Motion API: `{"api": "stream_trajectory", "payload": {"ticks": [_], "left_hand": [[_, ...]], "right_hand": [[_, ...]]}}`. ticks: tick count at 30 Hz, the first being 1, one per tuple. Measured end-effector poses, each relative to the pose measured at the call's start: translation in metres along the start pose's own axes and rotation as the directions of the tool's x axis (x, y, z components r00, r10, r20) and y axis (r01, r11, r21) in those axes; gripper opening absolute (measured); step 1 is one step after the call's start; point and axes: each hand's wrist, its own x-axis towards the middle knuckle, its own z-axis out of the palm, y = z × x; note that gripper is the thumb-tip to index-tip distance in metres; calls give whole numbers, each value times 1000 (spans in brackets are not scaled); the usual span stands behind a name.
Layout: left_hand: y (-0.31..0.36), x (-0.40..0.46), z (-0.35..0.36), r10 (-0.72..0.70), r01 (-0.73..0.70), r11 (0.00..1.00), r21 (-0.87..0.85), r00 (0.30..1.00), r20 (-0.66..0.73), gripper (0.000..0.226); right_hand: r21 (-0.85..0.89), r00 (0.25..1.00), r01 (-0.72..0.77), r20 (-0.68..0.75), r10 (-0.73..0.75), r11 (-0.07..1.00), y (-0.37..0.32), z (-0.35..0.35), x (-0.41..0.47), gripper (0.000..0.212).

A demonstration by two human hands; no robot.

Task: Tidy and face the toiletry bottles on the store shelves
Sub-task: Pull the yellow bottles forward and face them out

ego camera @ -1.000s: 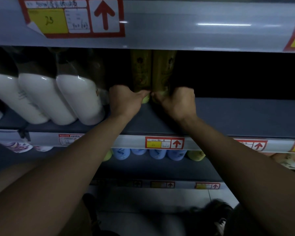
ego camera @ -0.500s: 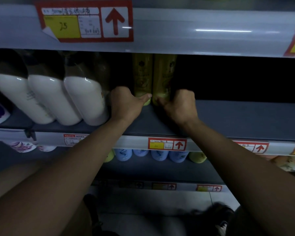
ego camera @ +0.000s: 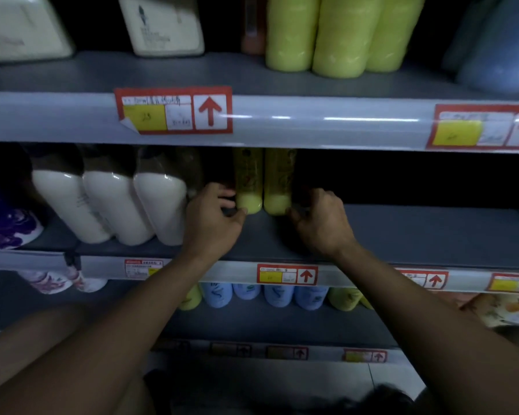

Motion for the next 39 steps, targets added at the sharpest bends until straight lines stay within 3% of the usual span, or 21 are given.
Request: {"api": "stream_trajectory", "payload": {"ticks": [4,6,8,12,14,16,19,22,26,28,31,34,39], "left_hand": [[16,-14,-14,98,-99,993,-71,995,-7,32],[31,-23,-23,143,-143,985,-95,990,-8,34],[51,-35,-33,221,-222,970,-100,975,-20,31],[109,-53,-60,450,-454,880,-142,891,-60,17],[139,-54,-73,544,-554,822,-132,833,-106,14],[164,-50,-84,575,-593,797,-118,804,-153,13],[192,-32,-93,578,-601,795,-84,792,-197,13],[210,1,-96,533,-546,837,-27,826,-186,23],[224,51,-93,401,-399,916,42,910,-102,53],[224,80,-85,328,-324,943,76,944,-48,71],[220,112,-71,172,-174,983,57,984,34,91],[215,128,-64,102,-99,994,-43,993,59,79],[213,127,-62,121,-103,972,-212,990,76,69]], "right_hand": [[34,992,82,-101,-79,996,-13,-23,-14,33],[45,967,193,-180,-182,980,-25,-39,-25,25],[50,899,370,-272,-344,928,-39,-56,-36,16],[6,673,649,-470,-571,761,-66,-95,-60,16],[-22,594,700,-537,-599,713,-77,-116,-69,17],[-38,576,691,-574,-582,721,-85,-136,-71,14],[-40,627,591,-606,-489,806,-94,-167,-62,13],[24,706,465,-614,-354,885,-100,-193,-46,34],[240,899,260,-413,-144,935,-110,-212,-11,64],[321,952,152,-301,-51,935,-115,-215,10,69],[295,960,57,-278,28,954,-121,-218,39,71],[304,962,-33,-248,112,952,-121,-221,59,80],[270,957,-85,-245,154,959,-113,-218,74,47]]}}
